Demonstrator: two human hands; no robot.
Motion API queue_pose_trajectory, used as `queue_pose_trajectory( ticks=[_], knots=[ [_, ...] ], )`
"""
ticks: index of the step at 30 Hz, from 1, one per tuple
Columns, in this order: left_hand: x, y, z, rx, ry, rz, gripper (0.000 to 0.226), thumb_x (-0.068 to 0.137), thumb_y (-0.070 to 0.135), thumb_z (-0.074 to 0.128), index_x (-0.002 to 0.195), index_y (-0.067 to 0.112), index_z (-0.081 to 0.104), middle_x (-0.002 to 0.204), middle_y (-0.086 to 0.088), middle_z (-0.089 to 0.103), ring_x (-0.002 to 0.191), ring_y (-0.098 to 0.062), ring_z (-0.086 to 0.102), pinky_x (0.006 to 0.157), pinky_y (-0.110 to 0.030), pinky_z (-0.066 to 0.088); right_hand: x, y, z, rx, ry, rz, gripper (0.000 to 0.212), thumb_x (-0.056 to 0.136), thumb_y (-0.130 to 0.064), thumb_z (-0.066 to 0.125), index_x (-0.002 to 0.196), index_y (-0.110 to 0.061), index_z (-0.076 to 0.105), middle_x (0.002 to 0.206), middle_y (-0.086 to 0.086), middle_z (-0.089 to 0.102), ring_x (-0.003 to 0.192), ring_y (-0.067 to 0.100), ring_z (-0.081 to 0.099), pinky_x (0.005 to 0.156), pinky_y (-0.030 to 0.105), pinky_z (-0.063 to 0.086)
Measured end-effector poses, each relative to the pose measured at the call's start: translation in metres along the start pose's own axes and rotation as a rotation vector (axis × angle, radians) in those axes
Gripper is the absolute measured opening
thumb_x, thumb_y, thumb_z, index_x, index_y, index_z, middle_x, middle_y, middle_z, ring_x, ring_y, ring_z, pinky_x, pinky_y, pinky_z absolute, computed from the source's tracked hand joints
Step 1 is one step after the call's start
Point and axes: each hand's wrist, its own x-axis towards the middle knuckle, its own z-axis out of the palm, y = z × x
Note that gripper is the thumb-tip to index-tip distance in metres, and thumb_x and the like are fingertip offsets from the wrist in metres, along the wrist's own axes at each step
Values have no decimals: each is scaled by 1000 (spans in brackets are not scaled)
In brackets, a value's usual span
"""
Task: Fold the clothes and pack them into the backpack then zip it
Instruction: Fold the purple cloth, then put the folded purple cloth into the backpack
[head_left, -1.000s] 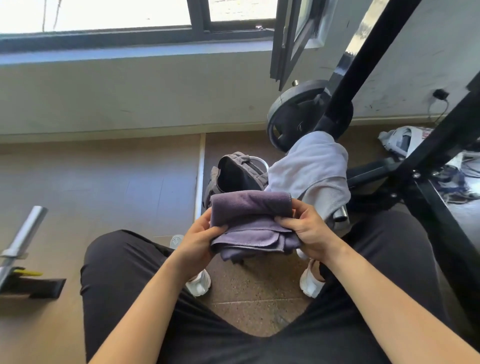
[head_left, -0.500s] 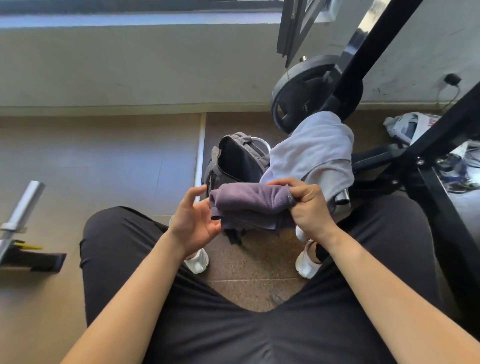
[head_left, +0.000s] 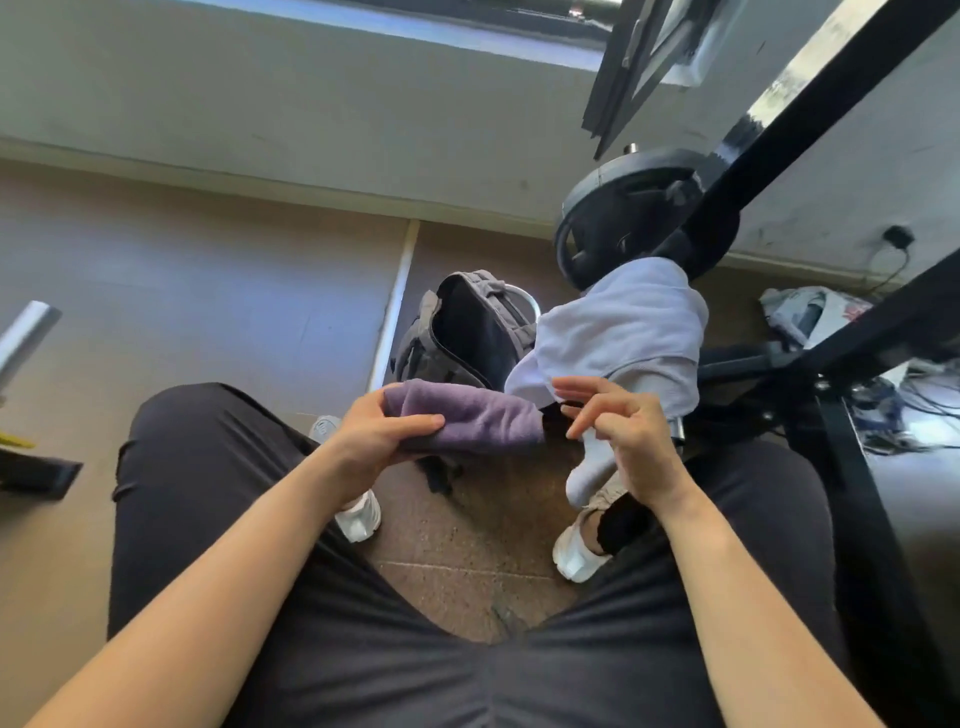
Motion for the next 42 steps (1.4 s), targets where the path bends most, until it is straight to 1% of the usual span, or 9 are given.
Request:
queue_pose_trajectory(
  ticks=[4,10,18,26,30,33,36,39,42],
  knots=[
    [2,-3,-5,132,-58,51,46,71,14,89,115,12,73,111,-20,75,108,-38,72,101,-58,53,2,0,6,2,34,-6,14,78,-6,64,89,-6,72,123,5,72,119,18,65,105,38,50],
    [-5,8,5,263,-216,36,54,77,8,83,127,14,64,117,-15,71,114,-32,70,101,-53,54,3,2,43,-310,-362,79,82,76,-27,83,147,-34,44,140,-3,58,131,4,54,113,32,43],
    [0,16,-1,150,-167,125,56,75,11,83,126,24,65,117,-17,73,114,-32,69,96,-44,56,-10,-12,60,-309,-533,5,82,87,-15,76,154,-37,35,157,-13,41,144,-1,37,121,35,32],
    [24,18,7,286,-232,109,47,90,-5,70,130,20,63,114,-14,75,110,-27,71,93,-39,59,-2,-4,45,-252,-601,112,70,83,-8,79,142,-30,51,140,-12,56,131,0,50,110,22,41],
    [65,25,8,649,-135,227,36,89,13,77,120,27,65,113,-5,72,104,-23,69,93,-39,59,9,14,42,-255,-443,151,63,80,-4,78,134,-26,56,133,-8,60,123,1,56,106,21,43],
    [103,36,0,1177,-67,418,44,90,25,73,133,23,61,131,-3,66,122,-24,59,105,-43,50,17,35,37,-369,-304,186,62,77,-15,79,131,-37,55,130,-7,58,119,6,57,105,30,46],
    [139,41,-8,1564,-104,516,59,91,36,69,146,26,50,154,-5,48,145,-33,36,117,-50,35,27,49,37,-457,-203,207,62,77,-17,80,131,-35,56,128,-3,55,116,9,56,102,24,45],
    [168,28,-21,1784,-274,271,74,95,51,61,159,38,26,170,3,18,157,-31,5,123,-58,19,40,56,40,-485,-128,166,61,76,-15,81,131,-30,58,126,-2,57,114,8,55,98,12,41],
    [183,14,-36,1824,-470,10,82,92,52,65,159,37,20,168,3,17,156,-32,-6,120,-60,29,68,56,42,-543,-87,93,61,75,-13,82,130,-29,60,119,2,60,109,12,57,95,13,42]
  ],
)
